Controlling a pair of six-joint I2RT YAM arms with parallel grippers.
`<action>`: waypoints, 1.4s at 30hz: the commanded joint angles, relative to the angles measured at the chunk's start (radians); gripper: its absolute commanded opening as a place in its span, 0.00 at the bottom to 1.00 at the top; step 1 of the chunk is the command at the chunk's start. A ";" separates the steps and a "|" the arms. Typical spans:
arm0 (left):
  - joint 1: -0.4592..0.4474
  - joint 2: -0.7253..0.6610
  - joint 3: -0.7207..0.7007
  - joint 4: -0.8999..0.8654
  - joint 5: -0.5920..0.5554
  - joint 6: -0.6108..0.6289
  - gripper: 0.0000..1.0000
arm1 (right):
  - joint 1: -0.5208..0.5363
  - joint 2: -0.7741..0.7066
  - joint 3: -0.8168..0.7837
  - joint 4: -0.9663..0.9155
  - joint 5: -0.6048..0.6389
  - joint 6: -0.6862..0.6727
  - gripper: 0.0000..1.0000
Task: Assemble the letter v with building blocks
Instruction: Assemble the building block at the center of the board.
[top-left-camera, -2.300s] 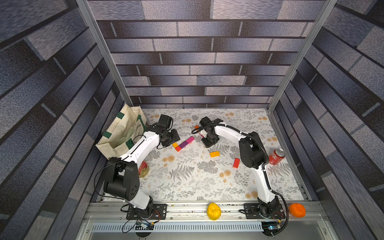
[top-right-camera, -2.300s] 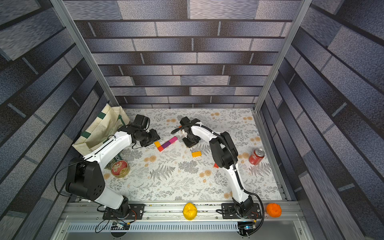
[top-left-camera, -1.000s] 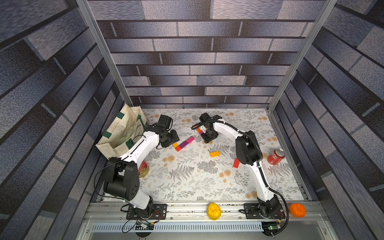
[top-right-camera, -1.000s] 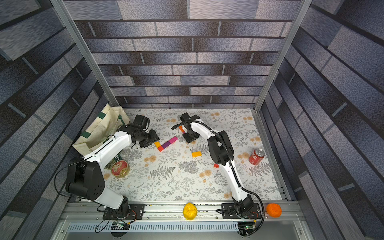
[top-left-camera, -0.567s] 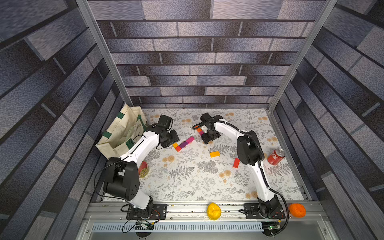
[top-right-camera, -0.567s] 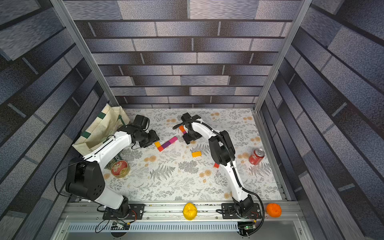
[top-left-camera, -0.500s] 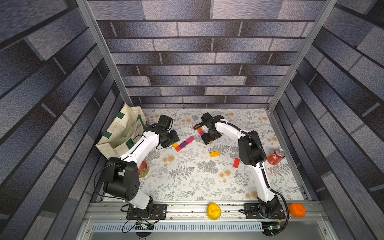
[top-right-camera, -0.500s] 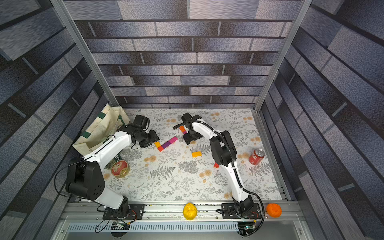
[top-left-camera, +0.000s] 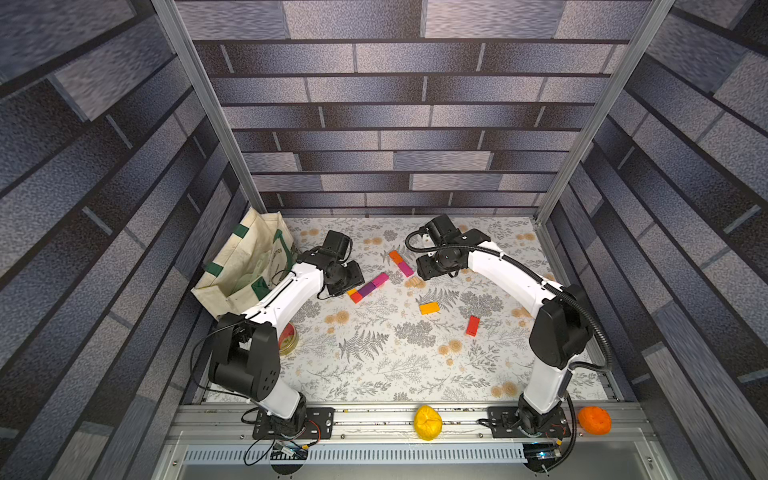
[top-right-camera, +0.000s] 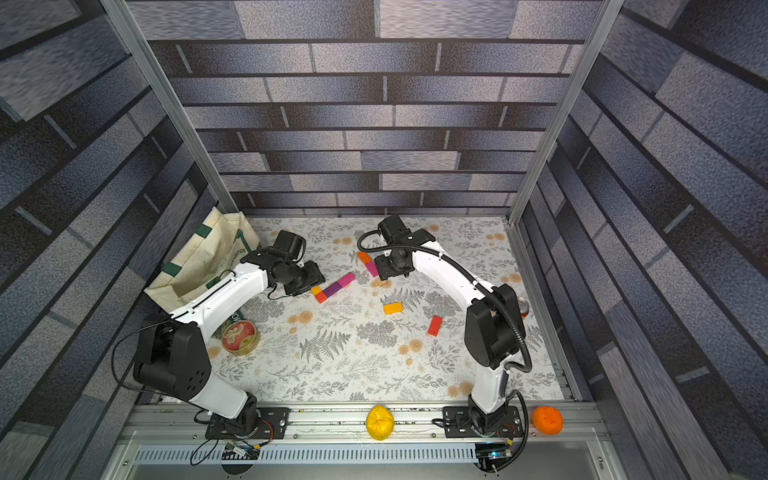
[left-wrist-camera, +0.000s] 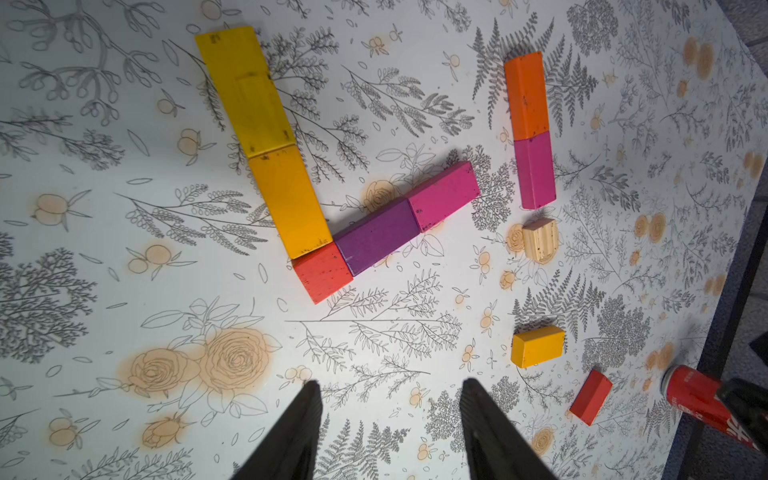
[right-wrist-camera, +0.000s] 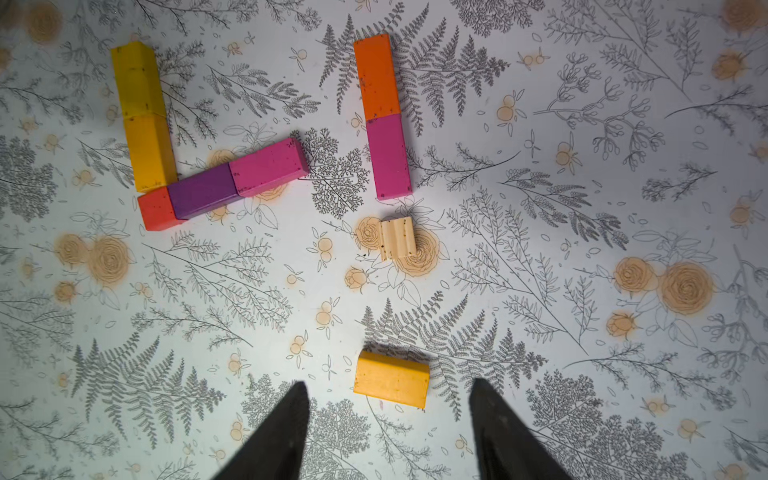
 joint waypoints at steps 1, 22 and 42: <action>-0.021 0.052 0.039 -0.005 0.021 -0.002 0.56 | -0.015 0.004 -0.084 0.056 -0.050 0.107 0.25; -0.054 0.163 0.150 -0.047 0.042 0.001 0.55 | -0.036 0.217 -0.183 0.291 -0.120 0.244 0.00; -0.055 0.198 0.183 -0.071 0.048 0.019 0.55 | -0.060 0.317 -0.116 0.302 -0.102 0.267 0.00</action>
